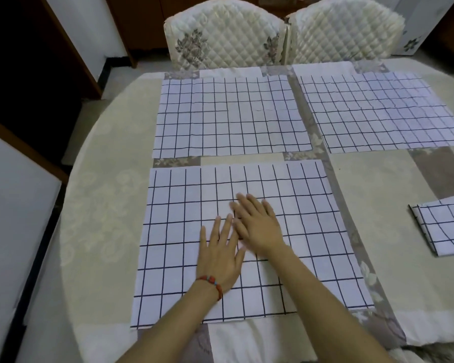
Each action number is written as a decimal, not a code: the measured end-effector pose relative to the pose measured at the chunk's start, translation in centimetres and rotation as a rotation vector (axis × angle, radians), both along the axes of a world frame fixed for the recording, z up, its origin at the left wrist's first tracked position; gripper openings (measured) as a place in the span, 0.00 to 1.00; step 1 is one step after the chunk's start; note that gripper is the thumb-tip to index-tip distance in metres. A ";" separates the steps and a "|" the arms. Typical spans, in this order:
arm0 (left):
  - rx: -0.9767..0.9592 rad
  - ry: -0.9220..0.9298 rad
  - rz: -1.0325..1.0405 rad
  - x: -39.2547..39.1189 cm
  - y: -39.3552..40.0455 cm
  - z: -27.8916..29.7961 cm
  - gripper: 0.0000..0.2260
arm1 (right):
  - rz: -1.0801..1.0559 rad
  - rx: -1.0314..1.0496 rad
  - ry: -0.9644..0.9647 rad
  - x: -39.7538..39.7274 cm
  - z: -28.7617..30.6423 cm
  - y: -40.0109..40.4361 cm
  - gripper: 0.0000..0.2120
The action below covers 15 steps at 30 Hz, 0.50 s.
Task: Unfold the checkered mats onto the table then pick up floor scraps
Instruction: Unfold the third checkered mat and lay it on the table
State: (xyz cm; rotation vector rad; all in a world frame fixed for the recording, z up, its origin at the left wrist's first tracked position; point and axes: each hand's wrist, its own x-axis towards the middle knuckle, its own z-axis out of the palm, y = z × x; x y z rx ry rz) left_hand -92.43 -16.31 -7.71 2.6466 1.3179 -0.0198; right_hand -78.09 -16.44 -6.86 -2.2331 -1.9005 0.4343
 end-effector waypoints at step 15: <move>-0.097 -0.042 -0.002 -0.2 0.1 -0.2 0.24 | -0.616 -0.053 -0.015 0.3 -0.6 -11.1 0.26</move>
